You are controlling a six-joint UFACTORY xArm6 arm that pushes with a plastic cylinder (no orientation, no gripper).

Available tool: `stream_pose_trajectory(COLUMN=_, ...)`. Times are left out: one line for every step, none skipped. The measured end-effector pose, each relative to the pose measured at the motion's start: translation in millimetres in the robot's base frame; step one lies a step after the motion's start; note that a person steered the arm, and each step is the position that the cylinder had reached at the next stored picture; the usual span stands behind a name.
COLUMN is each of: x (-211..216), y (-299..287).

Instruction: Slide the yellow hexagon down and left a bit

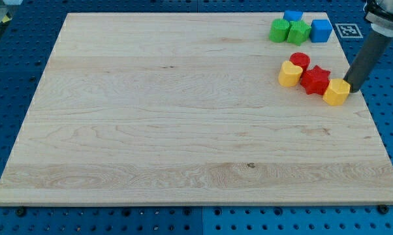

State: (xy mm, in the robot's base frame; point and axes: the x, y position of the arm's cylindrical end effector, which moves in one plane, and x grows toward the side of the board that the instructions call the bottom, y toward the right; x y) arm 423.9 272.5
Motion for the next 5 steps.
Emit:
stream_pose_trajectory(x=9, y=-30)
stream_pose_trajectory(x=20, y=-64)
stream_pose_trajectory(x=52, y=-79)
stream_pose_trajectory(x=93, y=-90)
stream_pose_trajectory(x=121, y=-109)
